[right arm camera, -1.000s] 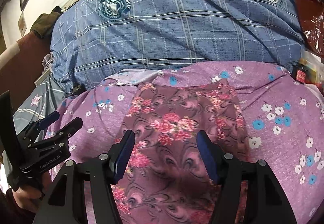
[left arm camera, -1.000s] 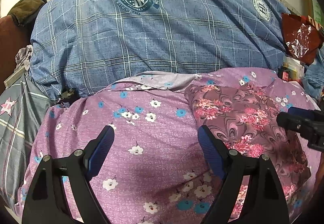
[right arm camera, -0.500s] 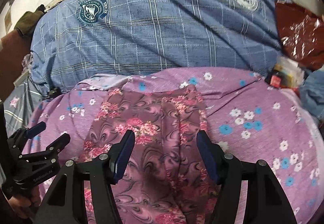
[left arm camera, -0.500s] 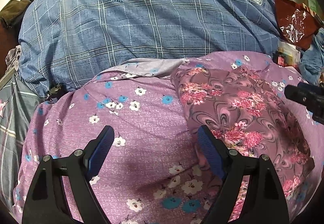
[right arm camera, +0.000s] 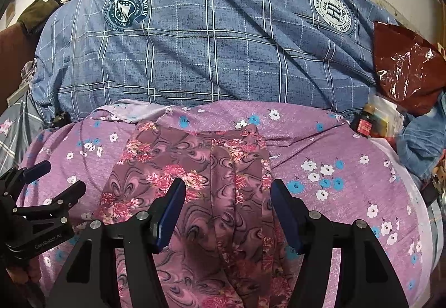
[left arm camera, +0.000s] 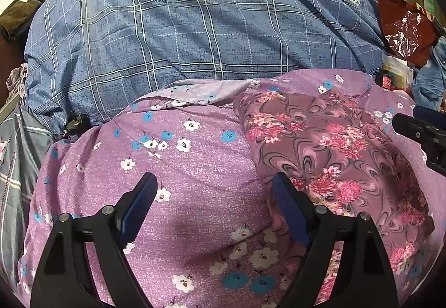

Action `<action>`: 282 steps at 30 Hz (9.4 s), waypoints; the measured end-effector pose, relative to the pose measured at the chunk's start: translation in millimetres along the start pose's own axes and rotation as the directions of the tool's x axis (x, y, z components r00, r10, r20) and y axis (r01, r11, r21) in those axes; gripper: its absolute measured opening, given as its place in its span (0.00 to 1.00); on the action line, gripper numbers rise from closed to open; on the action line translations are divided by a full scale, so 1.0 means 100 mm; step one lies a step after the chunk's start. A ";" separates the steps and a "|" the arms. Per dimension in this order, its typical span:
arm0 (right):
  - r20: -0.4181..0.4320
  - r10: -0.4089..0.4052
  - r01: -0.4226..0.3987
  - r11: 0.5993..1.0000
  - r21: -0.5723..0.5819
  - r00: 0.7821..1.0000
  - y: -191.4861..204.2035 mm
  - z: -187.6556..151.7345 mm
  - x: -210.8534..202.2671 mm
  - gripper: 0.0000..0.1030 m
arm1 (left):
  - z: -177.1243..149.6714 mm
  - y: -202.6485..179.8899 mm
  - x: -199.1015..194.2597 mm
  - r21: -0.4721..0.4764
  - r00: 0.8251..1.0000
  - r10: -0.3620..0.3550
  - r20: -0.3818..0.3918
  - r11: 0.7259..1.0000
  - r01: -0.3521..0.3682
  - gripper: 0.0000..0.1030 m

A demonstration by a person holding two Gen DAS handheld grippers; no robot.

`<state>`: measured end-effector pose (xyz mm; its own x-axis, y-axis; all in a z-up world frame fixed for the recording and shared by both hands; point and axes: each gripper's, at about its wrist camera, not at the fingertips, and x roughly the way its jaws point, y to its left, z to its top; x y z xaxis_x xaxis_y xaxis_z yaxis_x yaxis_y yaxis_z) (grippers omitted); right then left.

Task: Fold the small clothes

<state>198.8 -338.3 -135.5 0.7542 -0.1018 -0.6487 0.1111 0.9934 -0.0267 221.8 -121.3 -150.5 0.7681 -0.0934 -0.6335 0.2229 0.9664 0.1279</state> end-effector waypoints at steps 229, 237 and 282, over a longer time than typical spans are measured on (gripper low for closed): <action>-0.139 0.021 -0.030 0.997 -0.068 0.990 -0.26 -0.34 0.48 0.64 | 0.06 -0.30 0.58 -0.109 0.821 -0.564 -0.091 0.825 0.555 0.37; -0.195 0.274 -0.230 0.948 0.220 0.942 -0.76 -0.37 0.65 0.66 | 0.08 -0.27 0.62 -0.134 0.809 -0.580 -0.095 0.813 0.567 0.33; -0.078 0.420 -0.384 0.879 0.282 0.904 0.09 -0.02 0.13 0.20 | 0.10 0.55 0.04 -0.207 0.846 -0.530 0.059 0.822 0.530 0.22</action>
<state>208.6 -330.3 -146.1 0.6784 0.3291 -0.6569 -0.0097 0.8980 0.4398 243.1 -70.9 -137.9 0.5666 -0.6056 -0.5588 0.4662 0.7948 -0.3886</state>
